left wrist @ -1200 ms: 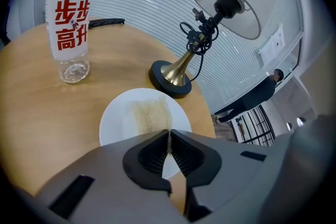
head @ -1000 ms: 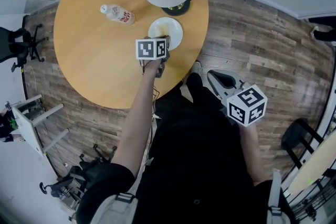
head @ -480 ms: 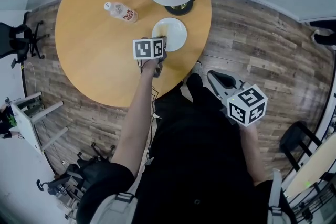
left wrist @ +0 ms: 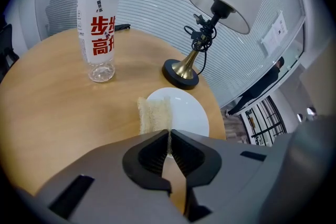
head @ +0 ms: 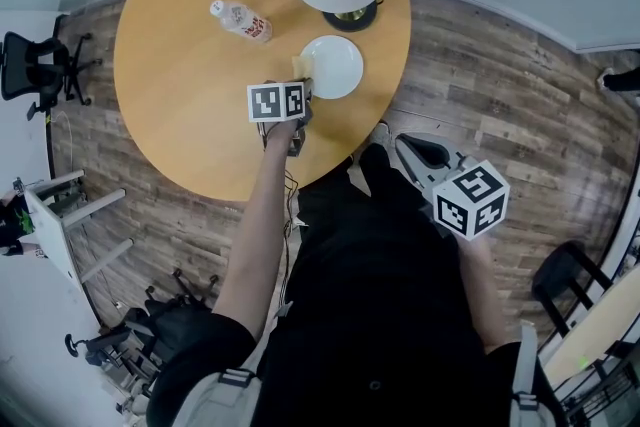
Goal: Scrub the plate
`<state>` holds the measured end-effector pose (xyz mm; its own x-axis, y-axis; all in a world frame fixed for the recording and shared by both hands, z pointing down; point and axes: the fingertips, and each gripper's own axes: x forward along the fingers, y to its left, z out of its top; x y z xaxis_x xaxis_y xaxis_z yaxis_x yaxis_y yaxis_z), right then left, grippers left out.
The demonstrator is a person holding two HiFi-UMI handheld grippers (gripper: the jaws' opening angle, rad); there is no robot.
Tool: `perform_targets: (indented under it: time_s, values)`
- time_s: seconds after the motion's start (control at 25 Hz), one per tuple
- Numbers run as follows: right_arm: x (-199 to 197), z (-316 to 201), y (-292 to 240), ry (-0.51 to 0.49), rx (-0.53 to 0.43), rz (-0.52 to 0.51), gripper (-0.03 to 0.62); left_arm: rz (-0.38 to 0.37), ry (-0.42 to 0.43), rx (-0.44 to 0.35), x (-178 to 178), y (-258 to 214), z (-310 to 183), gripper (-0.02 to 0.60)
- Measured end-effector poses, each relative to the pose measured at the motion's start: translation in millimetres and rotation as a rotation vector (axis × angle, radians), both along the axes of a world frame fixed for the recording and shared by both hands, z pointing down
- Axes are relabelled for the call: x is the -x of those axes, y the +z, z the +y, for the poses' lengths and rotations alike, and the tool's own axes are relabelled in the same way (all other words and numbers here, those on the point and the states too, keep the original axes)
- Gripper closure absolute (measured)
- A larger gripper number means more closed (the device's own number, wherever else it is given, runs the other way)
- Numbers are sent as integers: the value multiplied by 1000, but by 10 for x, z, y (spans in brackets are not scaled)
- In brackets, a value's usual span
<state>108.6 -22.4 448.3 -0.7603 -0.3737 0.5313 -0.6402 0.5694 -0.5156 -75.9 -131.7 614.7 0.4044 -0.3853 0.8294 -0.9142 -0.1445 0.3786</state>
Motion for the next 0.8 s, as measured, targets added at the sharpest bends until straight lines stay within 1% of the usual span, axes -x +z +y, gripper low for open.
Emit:
perform_targets:
  time_s: [0.16,0.32,0.44,0.8]
  values:
    - [-16,-12,6,6,-3,2,576,20,4,17,-92,41,18,558]
    - [-66,23,11,20,1,6,576,55,28,34,-300,66,5,558]
    - [-87,50,18,28,5,9,576,75,62,44,-485,71,-26,558]
    - [-149,55,33,50,13,11,576,97,195,56,-926,36,-41,558]
